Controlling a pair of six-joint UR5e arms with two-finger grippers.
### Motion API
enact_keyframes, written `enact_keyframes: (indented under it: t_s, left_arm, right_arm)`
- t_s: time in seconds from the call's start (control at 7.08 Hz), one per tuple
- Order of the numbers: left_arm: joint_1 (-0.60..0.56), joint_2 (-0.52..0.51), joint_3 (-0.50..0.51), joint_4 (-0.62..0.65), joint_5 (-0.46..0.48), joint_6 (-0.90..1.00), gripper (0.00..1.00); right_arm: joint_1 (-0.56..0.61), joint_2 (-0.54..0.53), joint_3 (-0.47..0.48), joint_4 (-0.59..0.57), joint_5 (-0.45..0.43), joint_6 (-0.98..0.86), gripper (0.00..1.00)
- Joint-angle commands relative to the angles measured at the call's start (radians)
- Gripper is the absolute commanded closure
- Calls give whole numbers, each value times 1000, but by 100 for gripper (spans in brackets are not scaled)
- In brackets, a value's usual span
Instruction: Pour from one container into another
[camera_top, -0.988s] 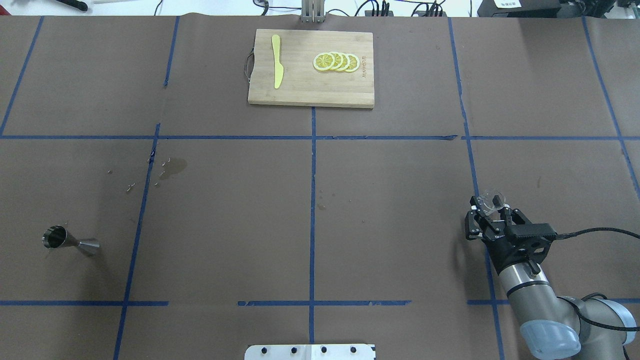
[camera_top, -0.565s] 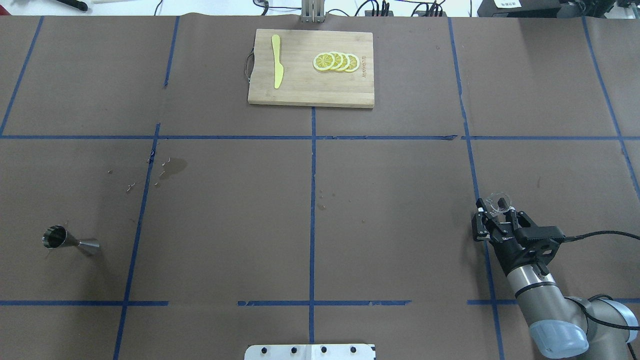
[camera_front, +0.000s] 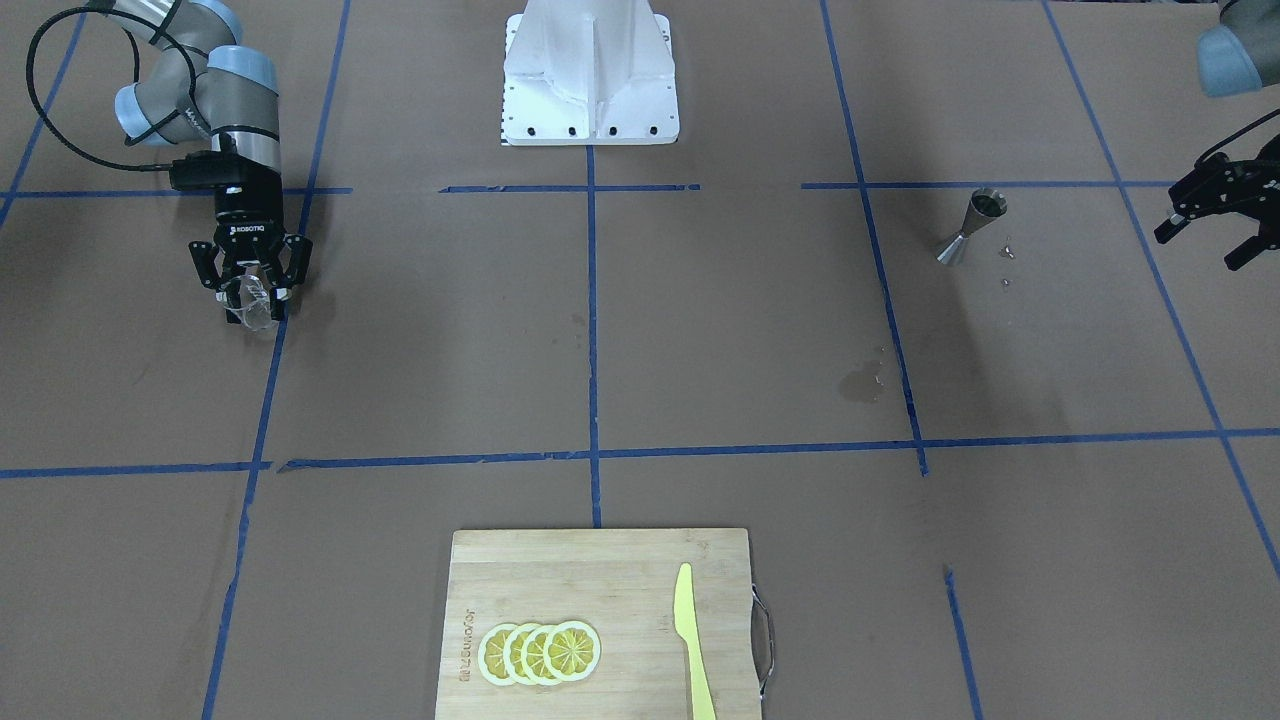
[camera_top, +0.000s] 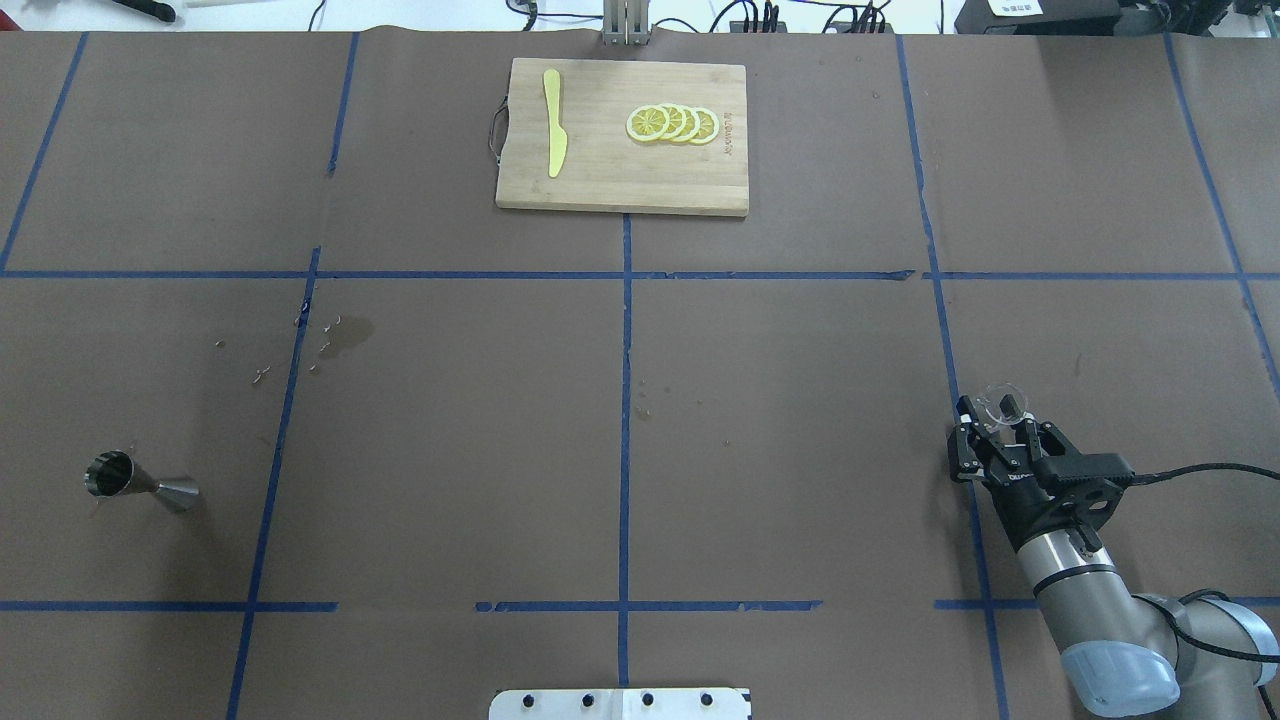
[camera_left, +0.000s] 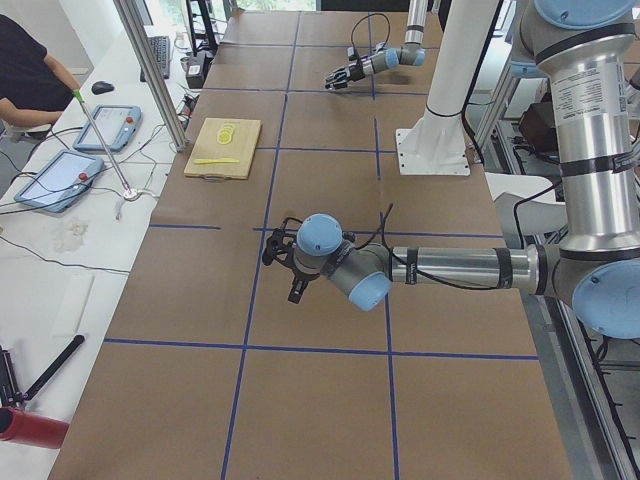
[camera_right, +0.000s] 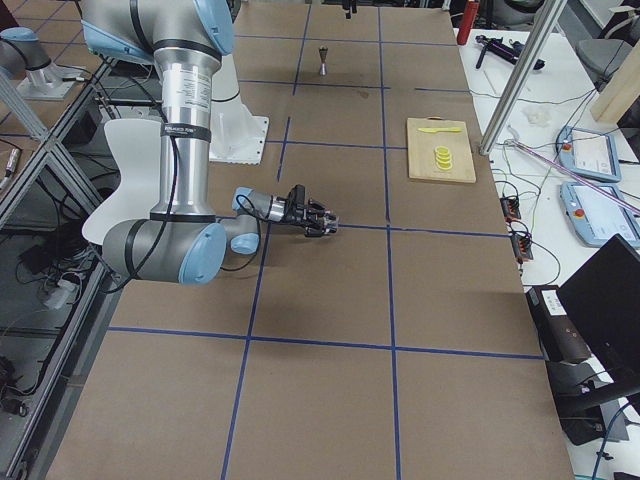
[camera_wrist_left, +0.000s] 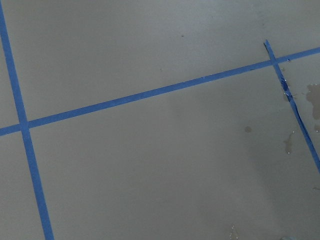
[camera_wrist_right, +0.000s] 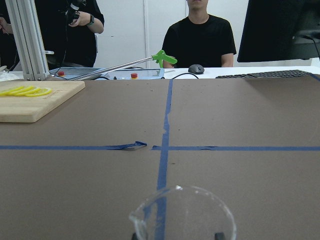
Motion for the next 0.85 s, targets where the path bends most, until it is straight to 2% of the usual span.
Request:
enact_keyframes:
  t_s: [0.0, 0.14, 0.42, 0.71]
  left_arm:
    - [-1, 0, 0, 0, 0, 0, 0]
    - [-1, 0, 0, 0, 3, 0, 0]
    - [-1, 0, 0, 0, 5, 0, 0]
    - [-2, 2, -2, -2, 5, 0, 0]
  right_arm:
    - [-1, 1, -7, 1, -11, 0, 50]
    - [-4, -1, -11, 11, -13, 0, 42]
    - [-9, -1, -61, 92, -14, -2, 41]
    - [-7, 1, -59, 94, -14, -9, 40]
